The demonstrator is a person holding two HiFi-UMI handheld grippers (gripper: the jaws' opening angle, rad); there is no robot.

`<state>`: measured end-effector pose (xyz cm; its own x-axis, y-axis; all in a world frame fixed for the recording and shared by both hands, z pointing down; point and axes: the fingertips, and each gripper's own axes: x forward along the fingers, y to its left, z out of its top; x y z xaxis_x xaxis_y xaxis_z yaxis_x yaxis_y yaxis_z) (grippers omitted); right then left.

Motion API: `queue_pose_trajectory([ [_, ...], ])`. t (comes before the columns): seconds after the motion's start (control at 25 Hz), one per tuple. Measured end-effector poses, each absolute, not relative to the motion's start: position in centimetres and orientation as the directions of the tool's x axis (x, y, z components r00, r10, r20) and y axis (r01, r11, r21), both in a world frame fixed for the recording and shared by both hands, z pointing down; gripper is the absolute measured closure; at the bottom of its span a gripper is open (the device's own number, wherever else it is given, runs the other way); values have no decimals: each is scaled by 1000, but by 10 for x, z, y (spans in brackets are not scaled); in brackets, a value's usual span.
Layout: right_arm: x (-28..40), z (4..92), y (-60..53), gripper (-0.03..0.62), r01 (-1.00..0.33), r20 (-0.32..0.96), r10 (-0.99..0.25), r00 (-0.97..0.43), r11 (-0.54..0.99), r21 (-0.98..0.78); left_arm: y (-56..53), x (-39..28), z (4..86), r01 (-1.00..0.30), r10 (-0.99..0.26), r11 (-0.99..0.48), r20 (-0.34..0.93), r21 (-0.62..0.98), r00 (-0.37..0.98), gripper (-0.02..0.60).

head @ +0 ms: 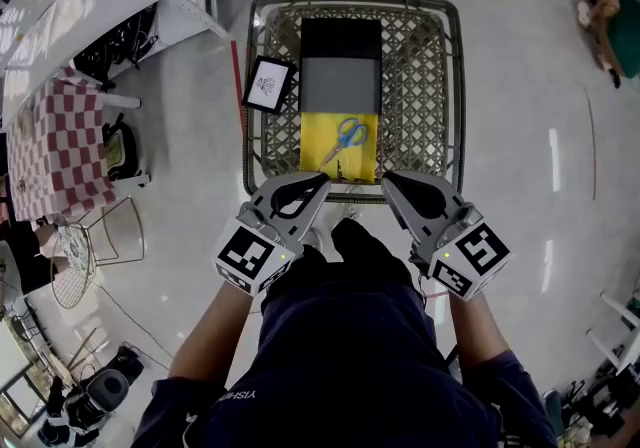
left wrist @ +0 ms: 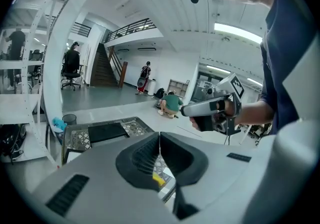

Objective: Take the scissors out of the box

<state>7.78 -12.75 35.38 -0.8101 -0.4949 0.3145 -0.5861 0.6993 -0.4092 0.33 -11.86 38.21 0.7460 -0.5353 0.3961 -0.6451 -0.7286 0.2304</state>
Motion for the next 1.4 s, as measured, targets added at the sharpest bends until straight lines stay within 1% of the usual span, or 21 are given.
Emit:
queue_pose_trajectory([
  [0.6, 82, 383, -150, 577, -608, 359, -491, -794, 656, -447, -144, 0, 433, -649, -501, -731, 479, 210, 720, 557],
  [1.04, 75, 418, -165, 577, -648, 411, -501, -761, 597, -473, -165, 3, 499, -578, -394, -797, 575, 176, 717, 555],
  [1.4, 78, 445, -168, 577, -670, 446, -500, -742, 552, -497, -172, 3, 569, -574, -327, -800, 674, 177, 663, 554],
])
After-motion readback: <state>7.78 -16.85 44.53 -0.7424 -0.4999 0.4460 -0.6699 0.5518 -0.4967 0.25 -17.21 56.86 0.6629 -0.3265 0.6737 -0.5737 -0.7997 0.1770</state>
